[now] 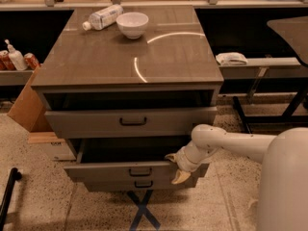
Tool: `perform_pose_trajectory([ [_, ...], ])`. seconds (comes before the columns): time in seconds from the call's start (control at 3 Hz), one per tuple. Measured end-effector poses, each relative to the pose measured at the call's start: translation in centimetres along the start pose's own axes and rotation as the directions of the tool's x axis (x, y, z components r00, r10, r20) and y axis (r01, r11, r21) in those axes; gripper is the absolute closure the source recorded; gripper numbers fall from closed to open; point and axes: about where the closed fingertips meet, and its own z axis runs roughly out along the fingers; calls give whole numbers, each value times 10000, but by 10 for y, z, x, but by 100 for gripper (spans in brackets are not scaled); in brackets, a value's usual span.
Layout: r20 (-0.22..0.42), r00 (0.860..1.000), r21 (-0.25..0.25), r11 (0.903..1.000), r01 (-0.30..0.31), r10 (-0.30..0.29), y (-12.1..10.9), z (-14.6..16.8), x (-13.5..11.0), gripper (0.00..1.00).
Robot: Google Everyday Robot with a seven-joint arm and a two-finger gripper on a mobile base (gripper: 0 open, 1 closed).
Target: Open middle drawer
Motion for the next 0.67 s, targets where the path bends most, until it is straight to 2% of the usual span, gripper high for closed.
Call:
perform_pose_trajectory([
  [0.67,0,10000,1,10000,0,0,0,-5,-3,97],
])
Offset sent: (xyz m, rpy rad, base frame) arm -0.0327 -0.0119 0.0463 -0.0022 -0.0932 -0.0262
